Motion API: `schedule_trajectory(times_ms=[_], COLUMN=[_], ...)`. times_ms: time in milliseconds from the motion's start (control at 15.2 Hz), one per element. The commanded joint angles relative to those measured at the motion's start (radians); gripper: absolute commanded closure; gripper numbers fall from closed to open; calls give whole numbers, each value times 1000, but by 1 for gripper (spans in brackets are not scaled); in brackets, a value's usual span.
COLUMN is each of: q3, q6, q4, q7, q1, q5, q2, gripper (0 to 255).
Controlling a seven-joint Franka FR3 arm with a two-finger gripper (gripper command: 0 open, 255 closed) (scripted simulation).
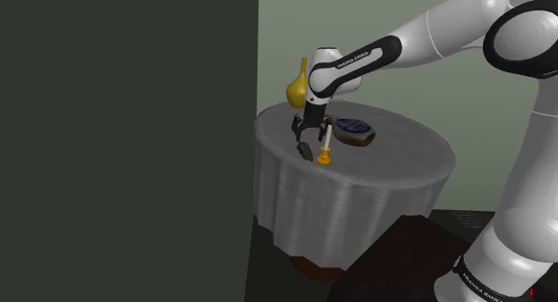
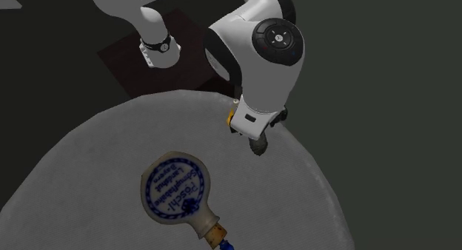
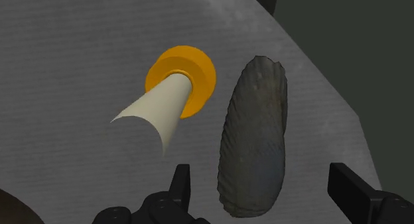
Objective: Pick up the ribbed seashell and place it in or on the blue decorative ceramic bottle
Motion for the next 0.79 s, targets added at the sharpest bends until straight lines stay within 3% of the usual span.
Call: schedule_trajectory(times_ms=[0,330,726], q3=[-2,-3,-3], q6=[24,77,77], q4=[0,-22,-21], q7=[3,6,6], q1=[0,2,2], q5=[-3,-7,-7], q2=[24,55,56], gripper=[0,0,0])
